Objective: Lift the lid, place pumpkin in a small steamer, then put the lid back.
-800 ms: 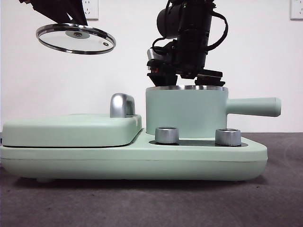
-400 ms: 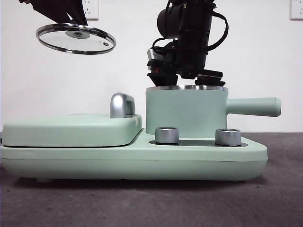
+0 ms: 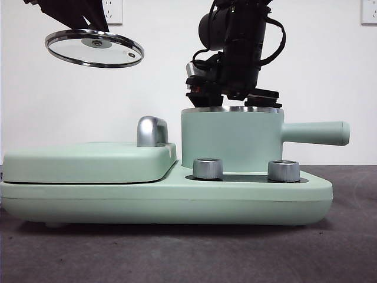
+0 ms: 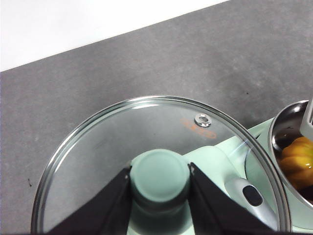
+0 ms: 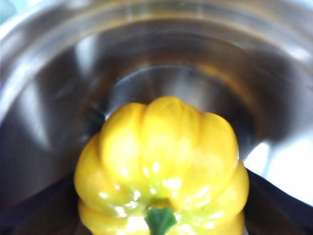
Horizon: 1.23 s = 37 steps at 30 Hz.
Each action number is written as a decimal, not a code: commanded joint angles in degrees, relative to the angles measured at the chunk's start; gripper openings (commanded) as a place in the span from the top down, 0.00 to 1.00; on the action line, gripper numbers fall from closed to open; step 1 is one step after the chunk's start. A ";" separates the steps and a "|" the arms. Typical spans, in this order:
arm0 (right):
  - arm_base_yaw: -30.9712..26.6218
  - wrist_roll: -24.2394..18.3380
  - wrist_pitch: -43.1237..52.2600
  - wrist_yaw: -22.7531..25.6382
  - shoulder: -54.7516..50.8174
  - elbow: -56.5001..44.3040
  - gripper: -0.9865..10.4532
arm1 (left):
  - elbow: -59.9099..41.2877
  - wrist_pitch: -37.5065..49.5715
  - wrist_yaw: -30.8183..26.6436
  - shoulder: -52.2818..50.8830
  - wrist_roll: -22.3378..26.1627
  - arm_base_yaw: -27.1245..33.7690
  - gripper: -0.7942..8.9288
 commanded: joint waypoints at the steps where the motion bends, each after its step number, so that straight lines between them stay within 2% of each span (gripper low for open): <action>1: 0.37 -0.52 0.52 -0.96 2.36 1.29 0.62 | 1.99 1.53 0.13 -0.15 -0.46 -0.15 0.83; 8: 0.37 -0.52 1.57 -0.83 2.58 1.29 0.61 | 1.99 1.53 0.13 -0.15 -0.46 -0.15 0.83; 12: 0.33 -0.50 1.57 -0.66 2.58 1.29 0.48 | 1.99 1.53 0.13 -0.15 -0.46 -0.15 0.83; 16: 0.33 -0.44 1.60 -0.76 2.56 1.31 0.43 | 1.99 1.57 0.13 -0.15 -0.46 -0.15 0.83; 25: 0.09 1.29 -1.25 -0.46 -0.22 4.31 0.43 | 1.99 1.53 0.15 -0.15 -0.68 -0.17 0.83; 29: 0.11 1.33 -4.42 -0.11 -4.72 5.49 0.44 | 1.99 1.55 0.15 -0.15 -0.87 -0.24 0.83; 34: 0.11 1.33 -10.01 3.28 -11.47 5.35 0.44 | 1.99 1.55 0.17 -0.15 -1.07 -0.28 0.83; 37: 0.11 1.33 -11.96 3.74 -15.67 5.20 0.44 | 1.99 1.49 0.20 -0.15 -1.11 -0.46 0.83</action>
